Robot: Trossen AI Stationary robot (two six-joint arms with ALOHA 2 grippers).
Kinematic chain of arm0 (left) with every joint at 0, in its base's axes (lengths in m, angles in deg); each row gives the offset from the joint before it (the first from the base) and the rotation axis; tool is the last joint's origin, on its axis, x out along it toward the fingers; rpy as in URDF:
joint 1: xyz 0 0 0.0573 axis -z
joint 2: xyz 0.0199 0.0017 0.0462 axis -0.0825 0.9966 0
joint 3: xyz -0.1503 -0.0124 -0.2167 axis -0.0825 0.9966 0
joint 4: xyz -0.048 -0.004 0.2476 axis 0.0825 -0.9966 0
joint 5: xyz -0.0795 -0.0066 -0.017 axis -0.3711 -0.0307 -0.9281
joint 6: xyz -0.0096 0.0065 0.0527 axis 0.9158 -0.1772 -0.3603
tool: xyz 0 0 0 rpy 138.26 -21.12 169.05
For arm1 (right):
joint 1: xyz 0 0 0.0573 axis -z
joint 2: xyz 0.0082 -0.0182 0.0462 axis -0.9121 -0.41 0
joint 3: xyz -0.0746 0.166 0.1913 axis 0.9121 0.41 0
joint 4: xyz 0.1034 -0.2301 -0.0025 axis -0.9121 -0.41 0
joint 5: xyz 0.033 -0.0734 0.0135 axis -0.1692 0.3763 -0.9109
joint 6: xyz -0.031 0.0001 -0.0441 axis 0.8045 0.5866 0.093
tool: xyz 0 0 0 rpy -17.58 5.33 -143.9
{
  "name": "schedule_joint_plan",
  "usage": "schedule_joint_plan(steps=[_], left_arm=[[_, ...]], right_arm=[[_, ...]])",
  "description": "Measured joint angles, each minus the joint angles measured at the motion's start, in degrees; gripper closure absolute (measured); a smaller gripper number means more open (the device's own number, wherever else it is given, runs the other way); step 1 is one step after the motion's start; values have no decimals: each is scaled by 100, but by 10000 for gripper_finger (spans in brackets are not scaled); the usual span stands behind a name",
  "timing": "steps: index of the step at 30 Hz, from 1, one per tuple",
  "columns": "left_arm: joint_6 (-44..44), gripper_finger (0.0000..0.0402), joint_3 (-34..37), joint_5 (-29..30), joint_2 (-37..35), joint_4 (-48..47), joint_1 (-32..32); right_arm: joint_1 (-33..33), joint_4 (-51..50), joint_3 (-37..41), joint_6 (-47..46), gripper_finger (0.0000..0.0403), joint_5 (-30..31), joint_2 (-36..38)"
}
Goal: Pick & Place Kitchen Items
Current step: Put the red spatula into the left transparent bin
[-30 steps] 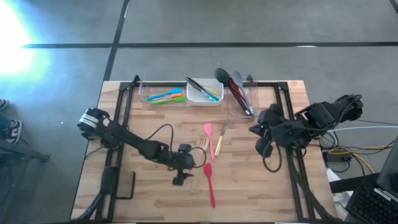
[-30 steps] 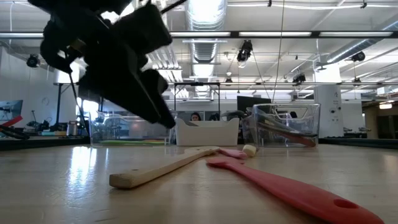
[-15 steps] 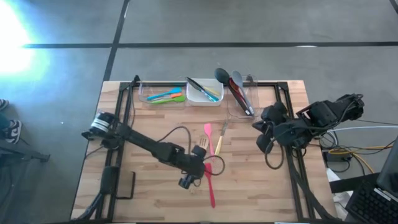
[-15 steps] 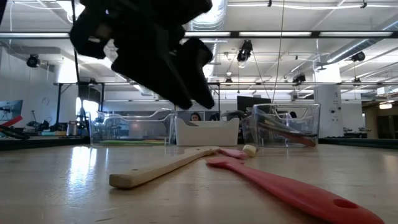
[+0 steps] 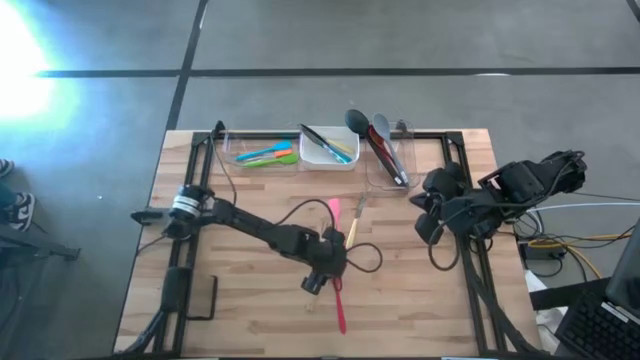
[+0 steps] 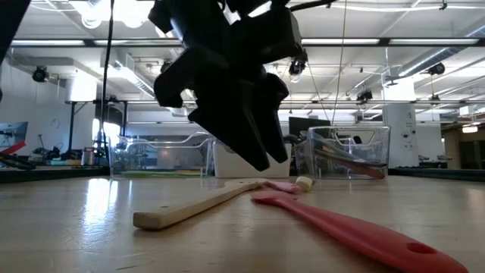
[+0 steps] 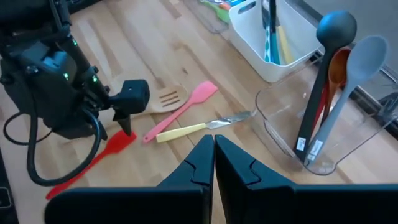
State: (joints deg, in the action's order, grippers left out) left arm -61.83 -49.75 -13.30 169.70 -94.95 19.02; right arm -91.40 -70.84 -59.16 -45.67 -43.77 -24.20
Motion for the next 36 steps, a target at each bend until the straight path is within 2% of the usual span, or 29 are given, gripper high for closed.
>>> schedule_joint_plan(steps=[12, 19, 28, 36], left_arm=[[-45, 149, 42, -343, 120, 5, -44], [-72, 146, 12, -344, 120, 23, -49], [-98, 116, 23, -293, 120, 49, -51], [-90, 117, 14, -343, 263, 138, -93]], right_arm=[[-2, -129, 17, 2, 394, 0, 0], [-2, -129, 22, 4, 394, 2, -2], [0, -129, 22, 102, 394, 85, -4], [0, -127, 22, 114, 394, 140, -2]])
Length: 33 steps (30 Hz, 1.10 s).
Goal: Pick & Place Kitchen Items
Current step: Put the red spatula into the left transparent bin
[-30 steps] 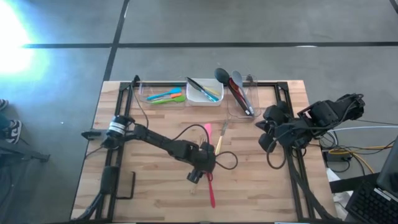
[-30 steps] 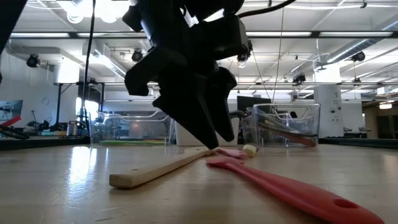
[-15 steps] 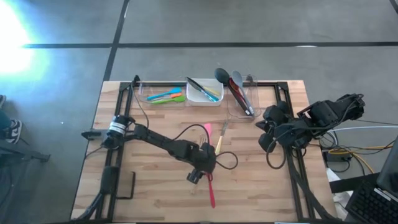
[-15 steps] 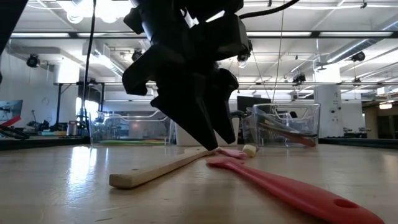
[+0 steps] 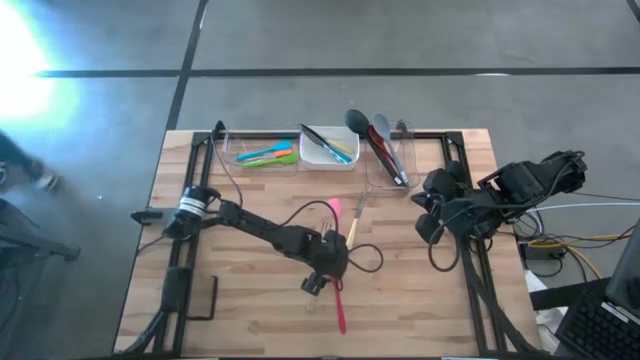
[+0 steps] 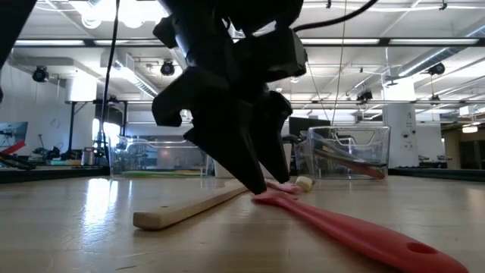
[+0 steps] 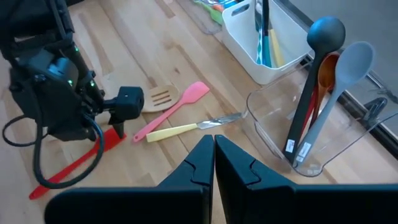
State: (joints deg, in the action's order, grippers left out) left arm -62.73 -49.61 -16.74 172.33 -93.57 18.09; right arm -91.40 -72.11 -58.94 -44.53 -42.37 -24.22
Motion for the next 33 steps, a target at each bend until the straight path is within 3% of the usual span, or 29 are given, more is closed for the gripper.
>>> schedule_joint_plan(steps=[21, 26, 33], left_arm=[[237, 124, -117, -195, 737, 145, -82], [224, 182, -81, -200, 834, 119, -78], [287, 309, -81, -325, 814, 72, -84]], right_arm=[[0, -1, 0, 39, 394, 7, -2], [0, 0, 0, 39, 394, 7, 0], [0, 0, 0, 35, 394, -9, -2]])
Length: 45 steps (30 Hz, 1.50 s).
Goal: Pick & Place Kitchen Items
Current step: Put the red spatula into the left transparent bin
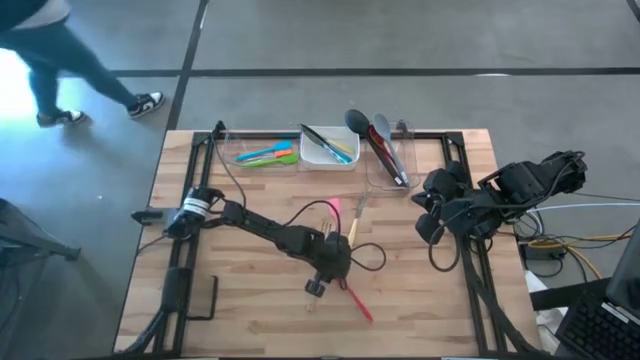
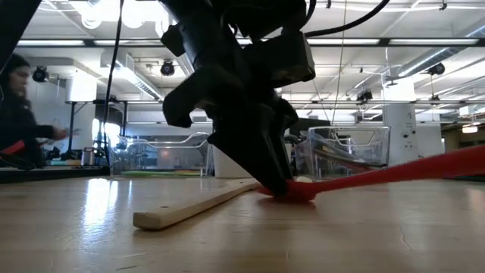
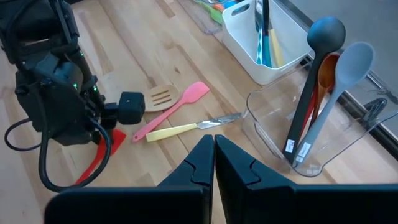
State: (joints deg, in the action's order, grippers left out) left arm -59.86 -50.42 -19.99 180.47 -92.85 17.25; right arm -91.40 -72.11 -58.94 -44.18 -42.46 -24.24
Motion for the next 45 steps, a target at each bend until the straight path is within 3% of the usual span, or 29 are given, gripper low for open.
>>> schedule_joint_plan(steps=[4, 6, 27, 35, 45], left_arm=[[5, 378, 0, -303, -4, -46, -10], [4, 390, 1, -398, -4, -64, -15], [-127, 398, -535, -488, -10, -853, -2], [-125, 329, -538, -428, -10, -897, 56], [920, 144, -542, 10, -208, -913, 261]], right_arm=[[0, 0, 0, 2, 394, -4, 0], [0, -1, 0, 2, 394, -4, 0], [0, 4, 37, 97, 394, -159, -236], [-2, 4, 37, 133, 394, -180, -232], [-2, -2, 42, 155, 394, -199, -229]])
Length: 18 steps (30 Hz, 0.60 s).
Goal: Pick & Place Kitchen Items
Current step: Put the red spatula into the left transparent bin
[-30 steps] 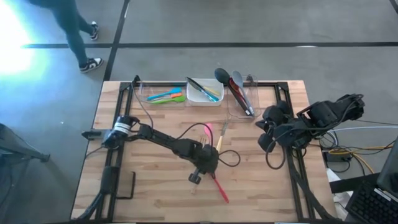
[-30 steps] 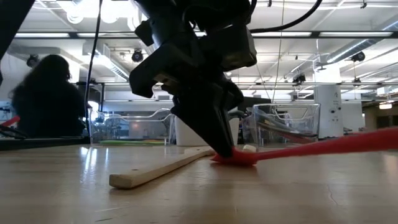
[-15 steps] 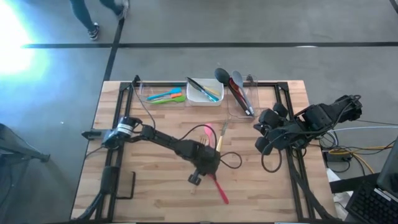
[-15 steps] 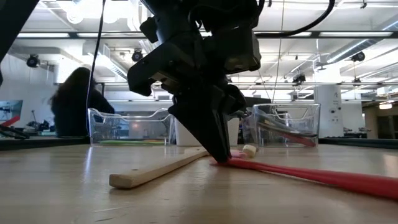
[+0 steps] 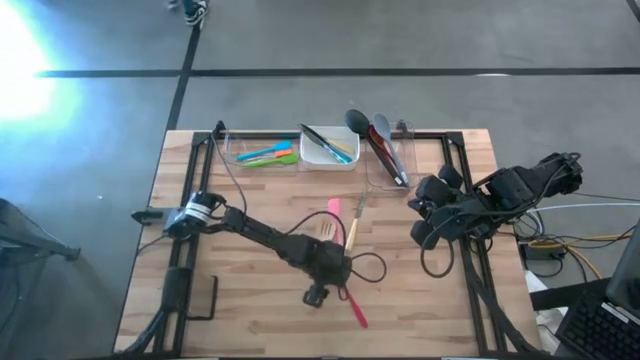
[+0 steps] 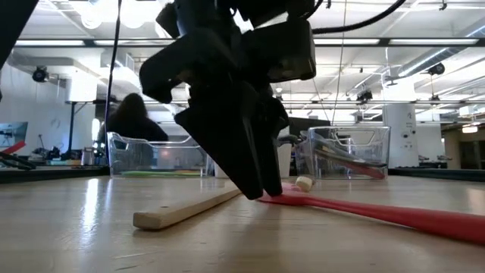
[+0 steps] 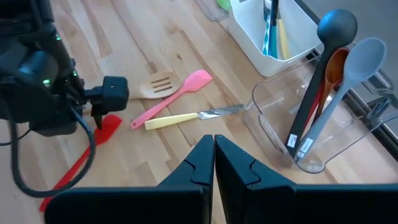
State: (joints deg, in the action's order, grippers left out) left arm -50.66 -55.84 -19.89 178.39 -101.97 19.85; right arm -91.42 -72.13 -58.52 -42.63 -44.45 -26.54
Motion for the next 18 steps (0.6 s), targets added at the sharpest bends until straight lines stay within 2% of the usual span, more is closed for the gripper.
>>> schedule_joint_plan(steps=[3, 6, 14, 18], left_arm=[[161, 105, 3, 88, -148, 28, 48], [113, 87, -20, 171, -227, 55, 61], [572, 87, -162, 938, -220, 116, -21], [848, 89, -158, 965, -220, 114, -87]], right_arm=[[0, -3, 1, 41, 394, 0, 0], [0, -4, 2, 107, 394, 2, 0], [0, 4, 4, 105, 394, 2, 2], [0, 4, 4, 107, 394, 2, 4]])
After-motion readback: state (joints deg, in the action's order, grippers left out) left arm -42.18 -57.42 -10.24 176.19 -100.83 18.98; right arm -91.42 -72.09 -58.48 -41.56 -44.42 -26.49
